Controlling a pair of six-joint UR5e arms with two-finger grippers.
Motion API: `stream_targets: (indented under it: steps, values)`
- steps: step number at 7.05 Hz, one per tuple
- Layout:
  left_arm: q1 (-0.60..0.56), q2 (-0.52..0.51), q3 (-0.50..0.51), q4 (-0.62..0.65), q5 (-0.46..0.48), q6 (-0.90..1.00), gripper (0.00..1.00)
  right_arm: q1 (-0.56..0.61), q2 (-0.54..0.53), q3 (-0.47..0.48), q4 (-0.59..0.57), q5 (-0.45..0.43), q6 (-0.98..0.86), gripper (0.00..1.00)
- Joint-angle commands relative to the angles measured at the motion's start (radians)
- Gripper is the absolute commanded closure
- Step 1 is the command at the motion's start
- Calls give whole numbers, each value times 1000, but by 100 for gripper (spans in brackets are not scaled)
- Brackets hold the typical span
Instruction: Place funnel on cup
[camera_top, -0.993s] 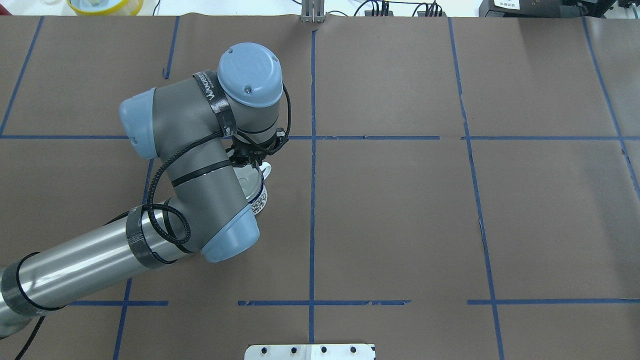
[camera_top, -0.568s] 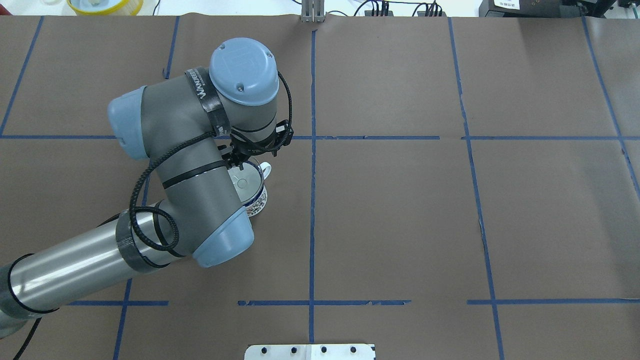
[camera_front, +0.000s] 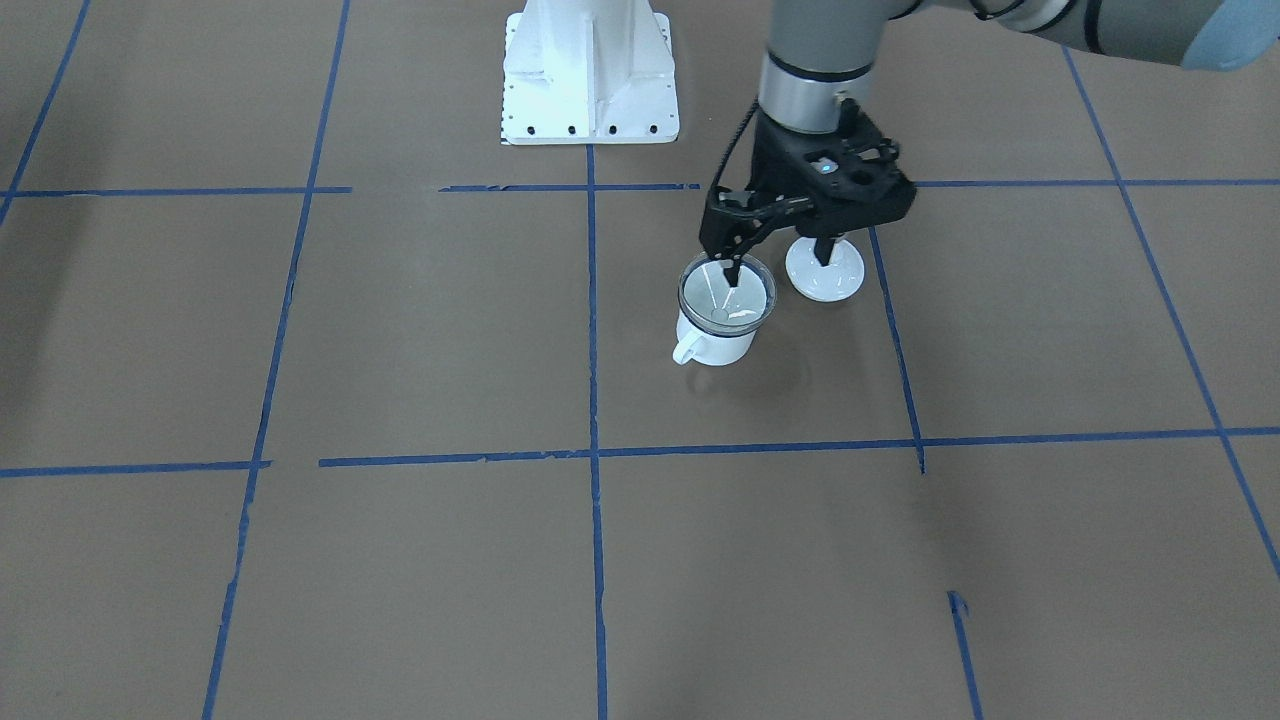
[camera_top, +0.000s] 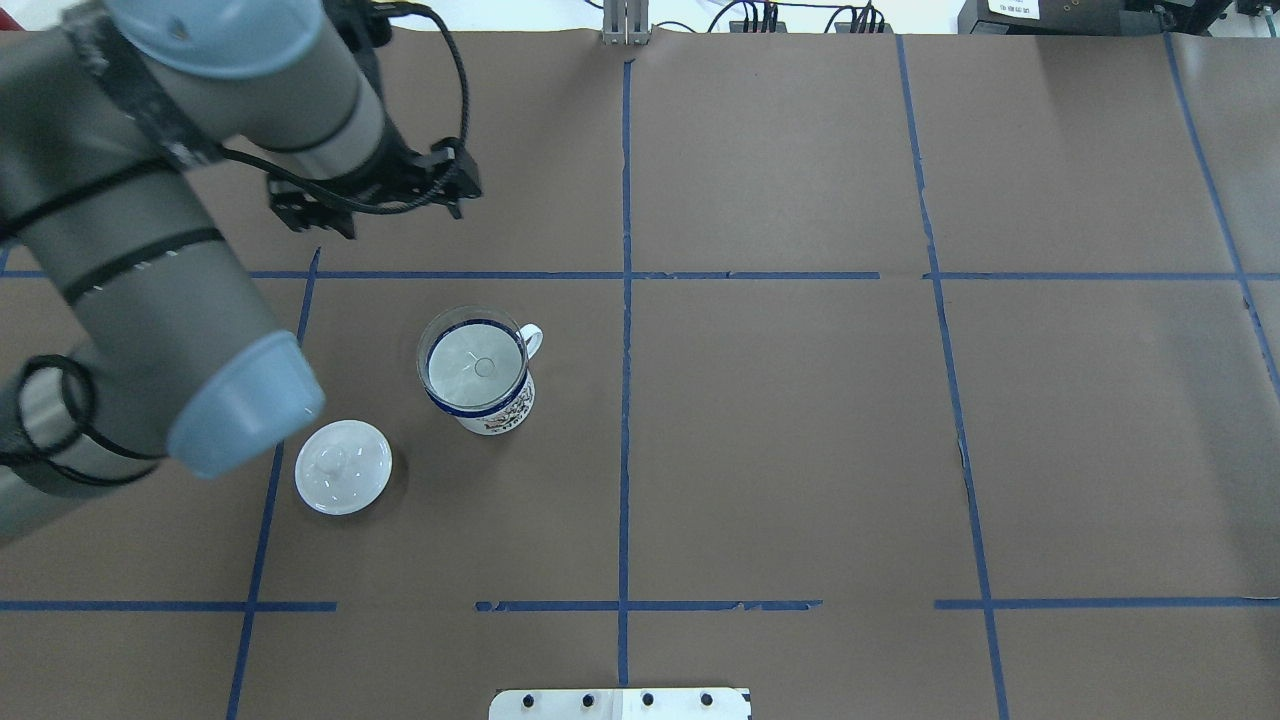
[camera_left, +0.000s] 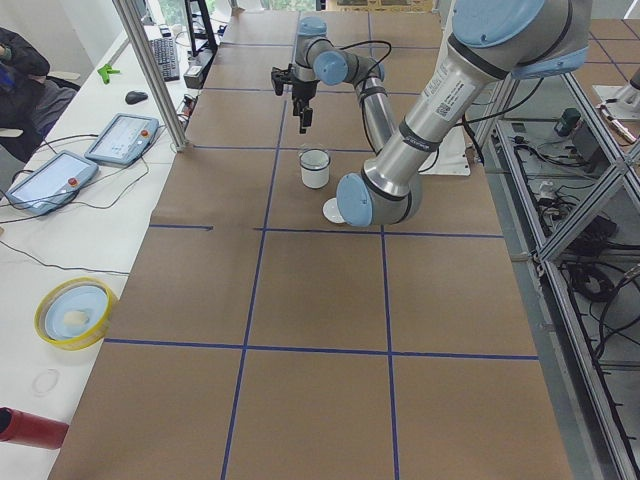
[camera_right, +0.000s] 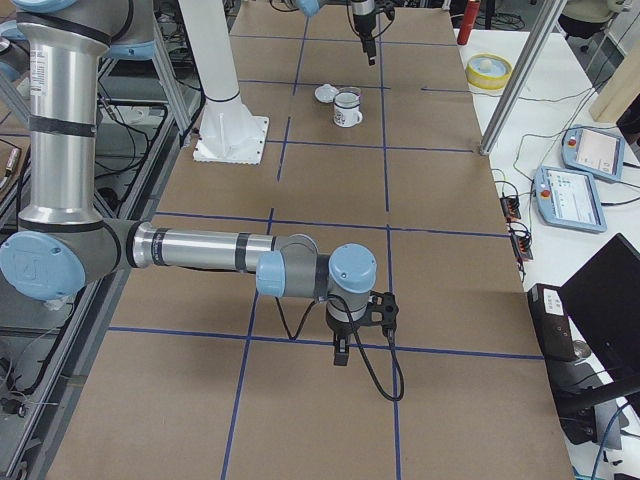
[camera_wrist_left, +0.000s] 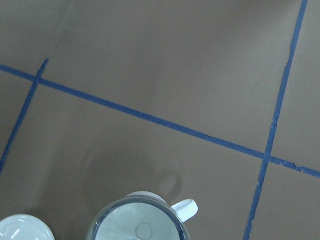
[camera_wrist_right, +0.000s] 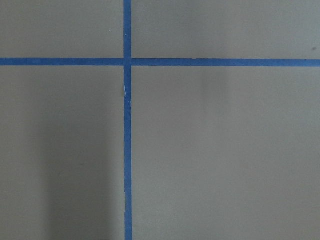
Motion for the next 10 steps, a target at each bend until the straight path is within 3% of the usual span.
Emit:
stream_targets:
  steps: [1,2,4,5,7,8,10]
  values:
    - [-298,203,-33,-10,-211,539,0,0,0,0,0,0,0,0]
    - [-457,300,-8,-11,-289,828,0,0,0,0,0,0,0,0]
    - [-764,399,206,-16,-319,1327,0,0,0,0,0,0,0,0]
    - [-873,428,314,-31,-427,1399,0,0,0,0,0,0,0,0]
    - [-887,613,362,-168,-460,1400,0,0,0,0,0,0,0,0]
    - [-887,662,370,-304,-460,1385,0,0,0,0,0,0,0,0]
    - [-887,701,346,-358,-459,1184,0,0,0,0,0,0,0,0]
